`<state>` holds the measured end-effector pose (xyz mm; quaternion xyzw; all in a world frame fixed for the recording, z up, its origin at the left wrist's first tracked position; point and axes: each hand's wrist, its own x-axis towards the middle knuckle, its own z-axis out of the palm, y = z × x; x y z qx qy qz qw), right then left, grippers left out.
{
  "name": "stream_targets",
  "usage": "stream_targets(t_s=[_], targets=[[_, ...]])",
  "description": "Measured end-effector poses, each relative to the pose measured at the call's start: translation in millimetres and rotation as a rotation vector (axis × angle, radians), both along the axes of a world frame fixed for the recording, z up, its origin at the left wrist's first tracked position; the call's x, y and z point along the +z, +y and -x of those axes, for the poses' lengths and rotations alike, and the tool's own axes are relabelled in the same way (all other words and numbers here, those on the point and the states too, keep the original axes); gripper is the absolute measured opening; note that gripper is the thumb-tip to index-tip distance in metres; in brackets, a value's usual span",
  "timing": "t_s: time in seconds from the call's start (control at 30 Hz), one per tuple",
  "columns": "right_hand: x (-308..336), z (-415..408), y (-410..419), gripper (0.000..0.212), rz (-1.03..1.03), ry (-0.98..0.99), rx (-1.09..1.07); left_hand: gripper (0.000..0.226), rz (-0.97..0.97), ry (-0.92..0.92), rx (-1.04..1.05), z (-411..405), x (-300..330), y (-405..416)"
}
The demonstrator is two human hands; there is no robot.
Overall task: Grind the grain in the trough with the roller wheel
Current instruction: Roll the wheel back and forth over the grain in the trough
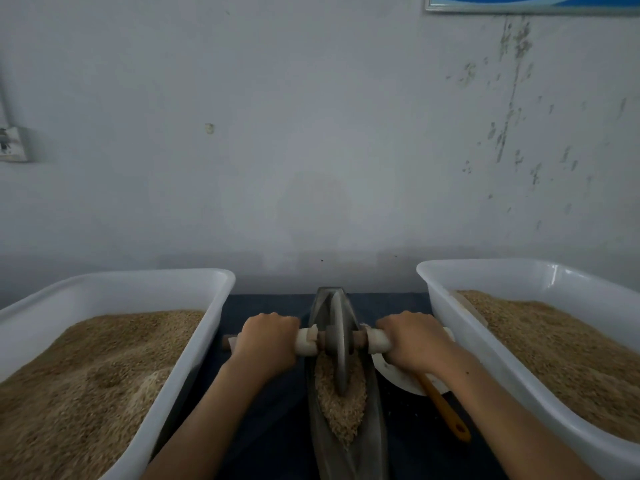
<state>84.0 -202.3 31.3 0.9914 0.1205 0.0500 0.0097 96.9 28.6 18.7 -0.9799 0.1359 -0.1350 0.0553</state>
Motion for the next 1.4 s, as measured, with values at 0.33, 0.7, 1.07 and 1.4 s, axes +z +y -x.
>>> stream_targets(t_s=[0.33,0.7,1.07,1.4], targets=[[18.3,7.9,5.2,0.031,0.085,0.248,-0.014,0.032,-0.015,0.321,0.060,8.5,8.7,-2.9],[-16.0,-8.2,3.1,0.008,-0.032,-0.208,-0.022,0.015,0.073,-0.072,0.038,6.1,-2.3,-7.4],[14.1,6.5,-1.9,0.032,0.036,0.254,0.010,0.028,-0.023,0.244,-0.003,5.3,9.1,-3.2],[-14.9,-6.2,1.1,0.008,-0.013,-0.162,-0.019,0.020,0.087,-0.158,-0.026,-0.3,-11.2,-3.5]])
